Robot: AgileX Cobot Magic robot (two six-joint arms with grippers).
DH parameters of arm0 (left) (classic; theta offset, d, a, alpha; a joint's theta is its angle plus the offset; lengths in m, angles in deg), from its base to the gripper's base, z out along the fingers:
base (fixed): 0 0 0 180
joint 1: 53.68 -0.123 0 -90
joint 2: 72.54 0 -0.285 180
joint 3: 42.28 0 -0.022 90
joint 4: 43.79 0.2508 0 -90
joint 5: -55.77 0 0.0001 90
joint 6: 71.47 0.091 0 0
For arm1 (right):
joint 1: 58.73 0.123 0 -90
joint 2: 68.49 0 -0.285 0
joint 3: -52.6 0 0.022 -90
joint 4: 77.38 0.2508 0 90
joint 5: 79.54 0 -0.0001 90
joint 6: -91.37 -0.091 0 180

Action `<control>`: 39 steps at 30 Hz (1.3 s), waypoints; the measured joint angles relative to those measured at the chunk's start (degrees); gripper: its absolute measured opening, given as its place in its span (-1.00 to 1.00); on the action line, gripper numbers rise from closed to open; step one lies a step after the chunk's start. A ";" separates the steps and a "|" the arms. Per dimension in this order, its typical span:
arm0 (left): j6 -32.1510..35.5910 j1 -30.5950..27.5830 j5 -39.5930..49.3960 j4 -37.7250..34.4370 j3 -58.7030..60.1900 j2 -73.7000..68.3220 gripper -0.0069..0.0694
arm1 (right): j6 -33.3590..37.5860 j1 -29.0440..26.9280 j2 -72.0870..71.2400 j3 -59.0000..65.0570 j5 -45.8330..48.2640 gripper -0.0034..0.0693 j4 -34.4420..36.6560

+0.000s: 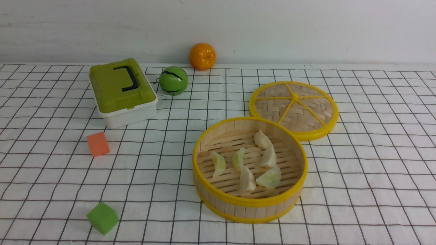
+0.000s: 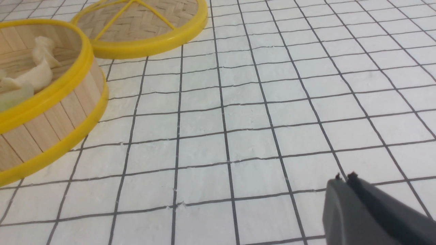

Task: Put the dumplings into the steamer on the table with the white tablecloth.

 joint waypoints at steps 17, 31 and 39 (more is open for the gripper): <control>9.76 -27.80 -42.26 -7.09 25.06 0.85 -0.85 | 0.00 0.05 0.00 0.00 0.00 -0.88 0.00; 9.21 -27.86 -32.05 -4.56 30.23 1.36 -0.85 | 0.00 0.05 0.00 0.00 0.00 -0.85 0.00; 9.19 -27.86 -31.93 -4.45 30.23 1.36 -0.85 | 0.00 0.05 0.00 0.00 0.00 -0.82 0.00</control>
